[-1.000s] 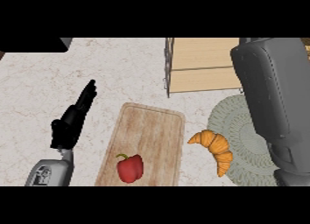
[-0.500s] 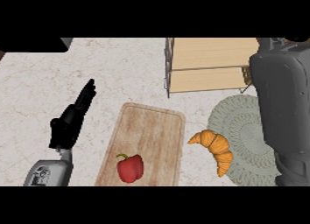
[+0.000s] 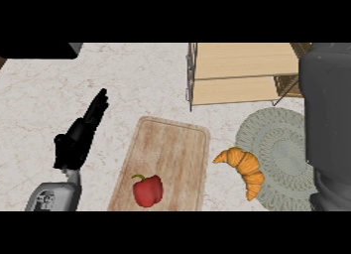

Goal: Pick the squash from the placemat and place it in the tiered shelf

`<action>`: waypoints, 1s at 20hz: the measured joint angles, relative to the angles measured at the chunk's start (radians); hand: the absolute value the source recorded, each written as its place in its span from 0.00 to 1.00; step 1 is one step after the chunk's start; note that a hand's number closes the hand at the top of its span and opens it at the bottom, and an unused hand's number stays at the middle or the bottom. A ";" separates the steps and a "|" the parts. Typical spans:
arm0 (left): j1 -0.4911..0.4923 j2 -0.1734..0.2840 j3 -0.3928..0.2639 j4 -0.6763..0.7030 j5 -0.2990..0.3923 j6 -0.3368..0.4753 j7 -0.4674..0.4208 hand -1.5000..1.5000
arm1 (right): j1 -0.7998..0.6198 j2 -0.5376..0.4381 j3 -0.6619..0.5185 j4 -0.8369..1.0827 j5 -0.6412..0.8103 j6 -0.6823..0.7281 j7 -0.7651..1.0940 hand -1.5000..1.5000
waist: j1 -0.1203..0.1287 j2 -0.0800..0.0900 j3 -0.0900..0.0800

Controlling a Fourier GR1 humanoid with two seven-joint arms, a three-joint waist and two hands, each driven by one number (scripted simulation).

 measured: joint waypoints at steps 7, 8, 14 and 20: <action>0.003 0.008 0.015 0.010 0.007 -0.005 -0.010 0.50 | -0.045 -0.073 -0.117 -0.144 -0.027 0.005 0.082 0.00 | -0.010 -0.003 0.000; 0.009 0.009 0.014 0.002 0.007 -0.005 -0.009 0.50 | -0.041 -0.094 -0.139 -0.170 -0.035 0.023 0.098 0.00 | -0.012 -0.004 0.000; 0.014 -0.012 0.008 0.013 -0.010 0.023 -0.011 0.50 | 0.025 -0.192 -0.264 -0.336 -0.135 0.224 0.202 0.00 | -0.036 -0.010 0.000; 0.006 -0.013 0.022 0.045 -0.015 0.038 -0.027 0.50 | 0.176 -0.305 -0.424 -0.505 -0.337 0.457 0.210 0.00 | -0.058 -0.013 0.001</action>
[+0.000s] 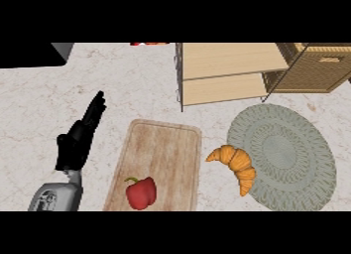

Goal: Pick the squash from the placemat and place it in the tiered shelf

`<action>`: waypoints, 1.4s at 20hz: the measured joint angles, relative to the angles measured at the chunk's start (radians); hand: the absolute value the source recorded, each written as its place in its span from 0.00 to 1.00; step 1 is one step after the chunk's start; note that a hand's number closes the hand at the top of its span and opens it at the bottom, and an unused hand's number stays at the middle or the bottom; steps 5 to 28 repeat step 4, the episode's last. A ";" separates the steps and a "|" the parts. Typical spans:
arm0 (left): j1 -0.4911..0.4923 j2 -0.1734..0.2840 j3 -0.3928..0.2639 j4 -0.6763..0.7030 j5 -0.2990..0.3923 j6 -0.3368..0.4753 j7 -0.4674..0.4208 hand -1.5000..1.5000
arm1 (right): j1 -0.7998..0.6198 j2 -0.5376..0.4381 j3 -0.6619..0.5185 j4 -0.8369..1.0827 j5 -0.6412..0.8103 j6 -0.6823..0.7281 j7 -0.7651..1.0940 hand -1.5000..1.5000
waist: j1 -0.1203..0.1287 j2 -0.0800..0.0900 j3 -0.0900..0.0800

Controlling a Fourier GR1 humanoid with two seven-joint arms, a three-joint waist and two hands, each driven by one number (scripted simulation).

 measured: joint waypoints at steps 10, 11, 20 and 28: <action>0.019 0.006 0.005 -0.013 0.005 -0.004 -0.003 0.50 | 0.097 -0.067 -0.143 -0.086 -0.177 0.125 -0.008 0.00 | -0.004 -0.003 0.000; 0.019 0.006 0.005 -0.013 0.005 -0.004 -0.003 0.50 | 0.097 -0.067 -0.143 -0.086 -0.177 0.125 -0.008 0.00 | -0.004 -0.003 0.000; 0.019 0.006 0.005 -0.013 0.005 -0.004 -0.003 0.50 | 0.097 -0.067 -0.143 -0.086 -0.177 0.125 -0.008 0.00 | -0.004 -0.003 0.000; 0.019 0.006 0.005 -0.013 0.005 -0.004 -0.003 0.50 | 0.097 -0.067 -0.143 -0.086 -0.177 0.125 -0.008 0.00 | -0.004 -0.003 0.000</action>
